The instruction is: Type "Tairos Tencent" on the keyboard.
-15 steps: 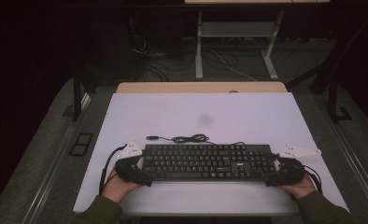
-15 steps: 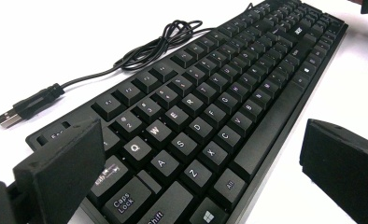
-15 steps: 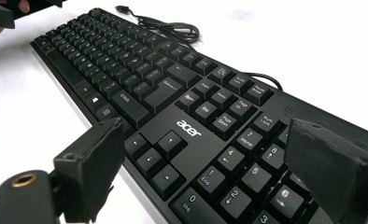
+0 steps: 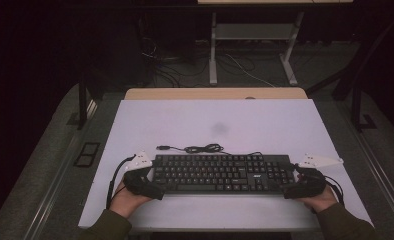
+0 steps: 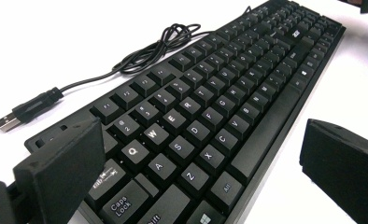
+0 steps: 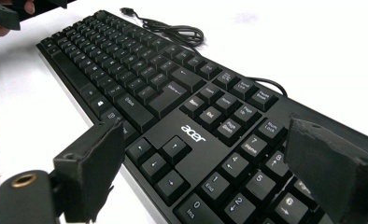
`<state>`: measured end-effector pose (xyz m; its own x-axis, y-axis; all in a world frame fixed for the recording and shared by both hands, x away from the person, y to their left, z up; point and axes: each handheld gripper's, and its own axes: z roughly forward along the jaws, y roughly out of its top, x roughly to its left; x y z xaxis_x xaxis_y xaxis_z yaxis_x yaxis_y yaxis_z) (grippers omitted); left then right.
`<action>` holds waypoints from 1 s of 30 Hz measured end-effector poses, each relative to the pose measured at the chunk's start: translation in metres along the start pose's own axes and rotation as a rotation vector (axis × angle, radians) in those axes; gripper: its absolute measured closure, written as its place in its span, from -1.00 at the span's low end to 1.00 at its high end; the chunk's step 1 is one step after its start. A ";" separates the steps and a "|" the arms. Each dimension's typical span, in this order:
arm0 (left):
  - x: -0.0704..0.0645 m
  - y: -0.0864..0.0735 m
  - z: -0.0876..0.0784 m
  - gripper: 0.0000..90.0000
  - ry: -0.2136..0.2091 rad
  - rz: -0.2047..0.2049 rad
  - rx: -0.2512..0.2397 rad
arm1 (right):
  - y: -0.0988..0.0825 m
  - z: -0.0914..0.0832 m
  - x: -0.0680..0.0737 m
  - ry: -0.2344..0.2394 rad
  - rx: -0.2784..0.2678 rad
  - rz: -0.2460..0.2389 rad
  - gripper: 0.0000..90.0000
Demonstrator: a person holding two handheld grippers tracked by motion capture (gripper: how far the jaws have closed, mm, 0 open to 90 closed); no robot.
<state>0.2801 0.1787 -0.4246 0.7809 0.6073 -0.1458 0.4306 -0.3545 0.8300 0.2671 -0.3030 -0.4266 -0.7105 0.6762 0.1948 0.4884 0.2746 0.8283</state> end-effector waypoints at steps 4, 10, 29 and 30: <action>0.001 0.000 -0.001 -1.00 -0.003 0.003 -0.005 | 0.005 0.002 0.002 0.010 -0.006 -0.007 -0.73; 0.000 -0.001 -0.002 -1.00 -0.001 0.004 -0.008 | 0.009 0.004 0.006 0.020 -0.009 -0.013 -0.73; -0.001 0.000 0.001 -1.00 -0.006 0.001 -0.006 | 0.019 0.012 0.010 0.050 -0.043 0.000 -0.70; -0.001 0.000 0.001 -1.00 -0.006 0.001 -0.006 | 0.020 0.013 0.010 0.052 -0.046 -0.002 -0.70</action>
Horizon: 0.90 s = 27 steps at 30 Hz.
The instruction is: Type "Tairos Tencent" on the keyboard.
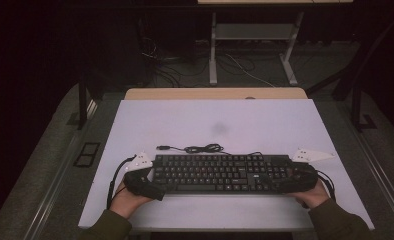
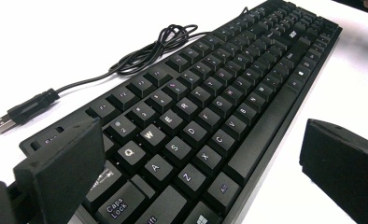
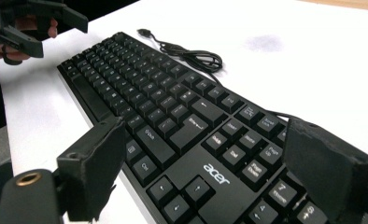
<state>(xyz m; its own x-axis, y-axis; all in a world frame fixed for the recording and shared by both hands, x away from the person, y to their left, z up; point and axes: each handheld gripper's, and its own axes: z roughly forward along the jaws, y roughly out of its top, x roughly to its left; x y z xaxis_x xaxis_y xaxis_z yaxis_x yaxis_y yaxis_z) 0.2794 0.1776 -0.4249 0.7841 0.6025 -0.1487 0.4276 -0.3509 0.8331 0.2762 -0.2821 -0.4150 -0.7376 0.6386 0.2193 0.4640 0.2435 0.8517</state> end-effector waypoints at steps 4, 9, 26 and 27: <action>0.000 0.000 0.000 -1.00 0.000 0.002 0.002 | 0.002 0.004 0.002 0.009 0.001 -0.002 -0.69; 0.000 0.000 0.001 -1.00 -0.001 0.002 -0.001 | 0.004 0.008 0.004 0.025 0.005 0.002 -0.68; -0.001 0.000 0.002 -1.00 -0.002 -0.002 -0.004 | 0.008 0.025 0.010 0.060 0.025 -0.005 -0.67; -0.001 0.000 0.002 -1.00 -0.002 -0.002 -0.003 | 0.008 0.026 0.010 0.060 0.027 -0.001 -0.67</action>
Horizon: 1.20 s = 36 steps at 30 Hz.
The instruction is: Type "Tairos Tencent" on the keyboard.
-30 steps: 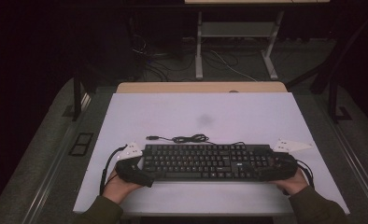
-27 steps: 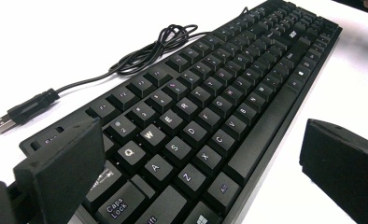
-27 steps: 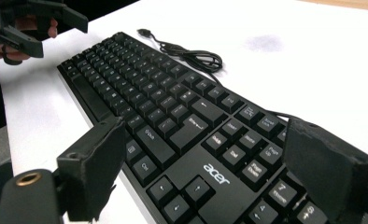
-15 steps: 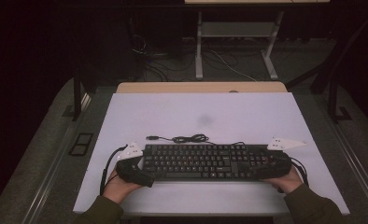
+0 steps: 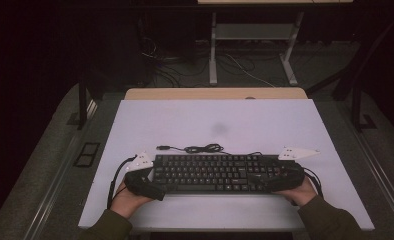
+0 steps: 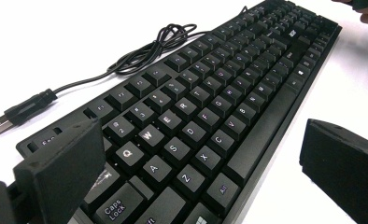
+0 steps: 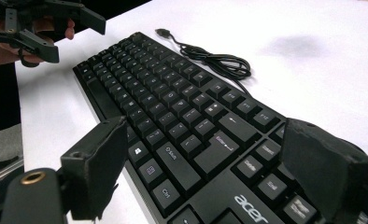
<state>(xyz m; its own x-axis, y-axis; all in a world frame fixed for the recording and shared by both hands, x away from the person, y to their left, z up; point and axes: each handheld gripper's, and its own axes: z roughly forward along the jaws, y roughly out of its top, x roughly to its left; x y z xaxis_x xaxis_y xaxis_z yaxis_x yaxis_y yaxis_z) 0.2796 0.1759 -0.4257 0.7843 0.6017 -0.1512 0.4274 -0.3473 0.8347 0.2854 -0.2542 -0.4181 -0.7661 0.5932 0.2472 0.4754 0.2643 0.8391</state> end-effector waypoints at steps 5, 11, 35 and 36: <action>0.000 0.000 0.000 -1.00 0.000 0.004 0.001 | 0.002 0.005 0.002 0.010 0.000 -0.011 -0.62; 0.000 0.000 0.000 -1.00 -0.003 0.005 0.004 | 0.005 0.013 0.005 0.024 0.004 -0.016 -0.50; -0.001 0.001 0.000 -1.00 -0.003 0.005 0.000 | 0.013 0.038 0.015 0.072 0.038 -0.065 0.21; -0.001 0.001 0.000 -1.00 -0.003 0.005 0.000 | 0.013 0.039 0.015 0.078 0.043 -0.063 0.25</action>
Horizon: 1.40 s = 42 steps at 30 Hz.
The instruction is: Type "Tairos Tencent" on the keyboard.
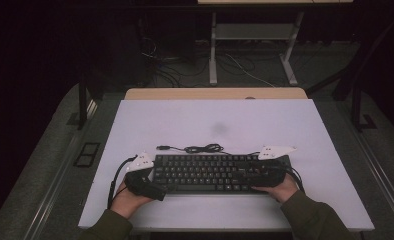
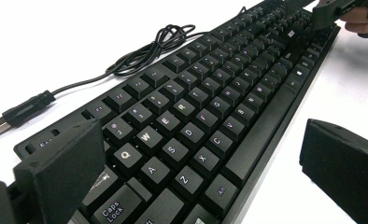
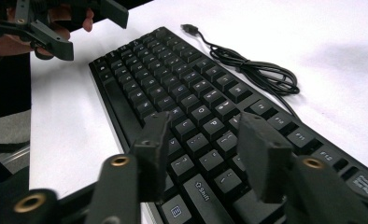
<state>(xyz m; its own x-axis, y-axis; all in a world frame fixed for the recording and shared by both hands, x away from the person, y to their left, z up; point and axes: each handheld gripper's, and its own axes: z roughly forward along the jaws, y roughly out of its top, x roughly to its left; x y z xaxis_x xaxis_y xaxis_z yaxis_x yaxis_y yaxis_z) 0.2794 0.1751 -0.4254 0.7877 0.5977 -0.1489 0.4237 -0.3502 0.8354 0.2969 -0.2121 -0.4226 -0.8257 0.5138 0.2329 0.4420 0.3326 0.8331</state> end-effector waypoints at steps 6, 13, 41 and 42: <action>0.000 0.000 0.000 -1.00 -0.002 0.000 0.000 | 0.001 0.006 0.001 0.014 0.016 -0.015 0.45; 0.000 0.000 0.000 -1.00 -0.001 0.001 0.001 | 0.000 0.015 0.003 0.018 0.054 -0.027 0.79; -0.001 0.000 0.002 -1.00 -0.003 0.002 0.001 | -0.008 0.023 0.002 0.006 0.202 -0.046 0.98; -0.001 0.001 0.002 -1.00 -0.003 0.001 0.001 | -0.008 0.023 0.002 0.006 0.202 -0.046 0.98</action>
<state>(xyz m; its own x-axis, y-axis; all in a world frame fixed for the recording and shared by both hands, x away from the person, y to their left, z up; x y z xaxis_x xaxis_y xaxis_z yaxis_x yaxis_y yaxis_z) 0.2798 0.1730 -0.4256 0.7897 0.5950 -0.1493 0.4230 -0.3518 0.8351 0.3002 -0.1955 -0.4403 -0.8486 0.4896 0.2003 0.4644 0.5081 0.7254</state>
